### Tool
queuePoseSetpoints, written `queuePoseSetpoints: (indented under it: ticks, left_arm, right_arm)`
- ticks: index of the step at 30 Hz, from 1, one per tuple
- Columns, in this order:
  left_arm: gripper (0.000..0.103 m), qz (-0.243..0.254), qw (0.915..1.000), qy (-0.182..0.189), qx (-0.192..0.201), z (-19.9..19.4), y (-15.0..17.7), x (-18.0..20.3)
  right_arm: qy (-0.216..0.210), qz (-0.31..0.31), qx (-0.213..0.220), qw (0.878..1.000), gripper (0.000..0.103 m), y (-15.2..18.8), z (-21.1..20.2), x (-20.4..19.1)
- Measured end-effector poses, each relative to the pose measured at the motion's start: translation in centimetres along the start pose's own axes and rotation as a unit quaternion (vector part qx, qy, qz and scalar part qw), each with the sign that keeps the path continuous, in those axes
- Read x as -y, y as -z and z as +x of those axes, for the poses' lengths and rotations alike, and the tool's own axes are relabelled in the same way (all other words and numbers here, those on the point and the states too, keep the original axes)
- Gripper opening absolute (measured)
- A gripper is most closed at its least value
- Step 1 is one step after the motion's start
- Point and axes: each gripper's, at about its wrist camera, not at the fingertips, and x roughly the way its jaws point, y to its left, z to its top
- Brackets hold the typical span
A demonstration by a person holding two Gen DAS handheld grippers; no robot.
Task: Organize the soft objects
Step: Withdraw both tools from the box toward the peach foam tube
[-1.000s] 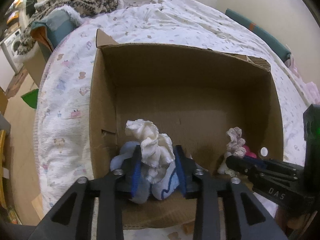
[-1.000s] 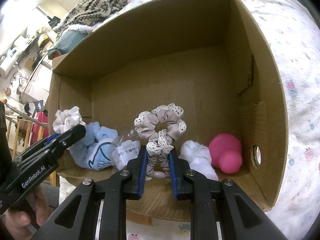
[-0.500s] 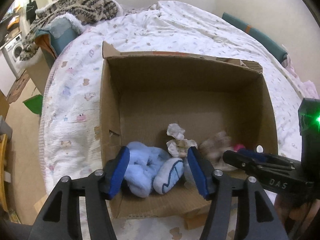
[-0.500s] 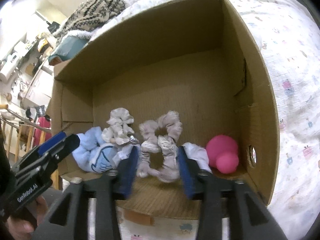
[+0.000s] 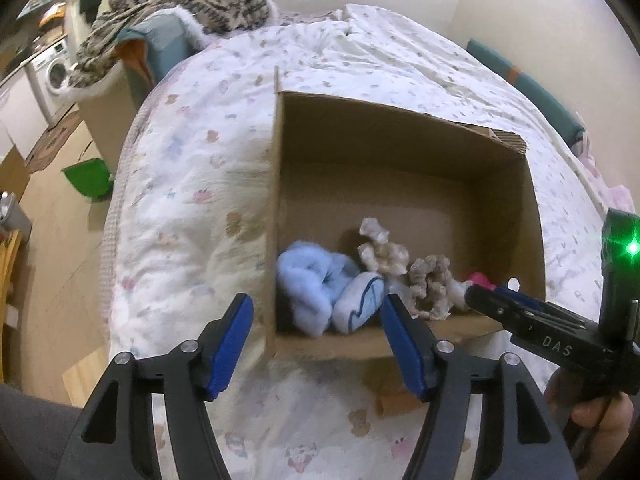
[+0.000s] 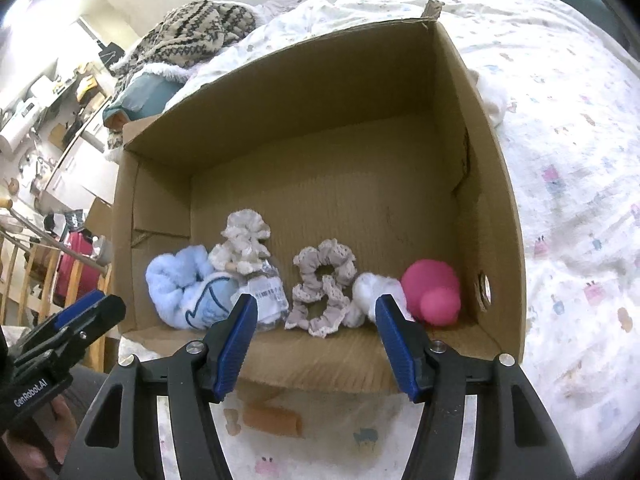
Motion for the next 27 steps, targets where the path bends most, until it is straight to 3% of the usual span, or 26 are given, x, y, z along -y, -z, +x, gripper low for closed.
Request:
queuePoseSetpoints:
  ticks: [5,15,21,27]
  left_arm:
    - [0.063,-0.02,0.9998,-0.004,0.007,-1.1,0.8,-1.0]
    - [0.063,-0.036,0.9993,0.0,-0.005,-2.1,3.1,-1.7]
    - [0.063,-0.058,0.9982,0.007,-0.016,-1.9,3.5,-2.3]
    - [0.063,-0.083,0.9962,0.01,-0.023,-1.5,3.3,-3.1]
  right_arm:
    - [0.01,-0.014,0.01,1.0,0.065,0.8,-1.2,-0.3]
    - [0.001,0.018,0.034,0.999,0.067,3.2,-4.0,-0.1]
    - [-0.018,0.033,-0.013,0.999,0.067,4.8,-2.5,-0.3]
    - [-0.051,0.026,-0.114,0.992,0.067,6.6,2.0,-1.9]
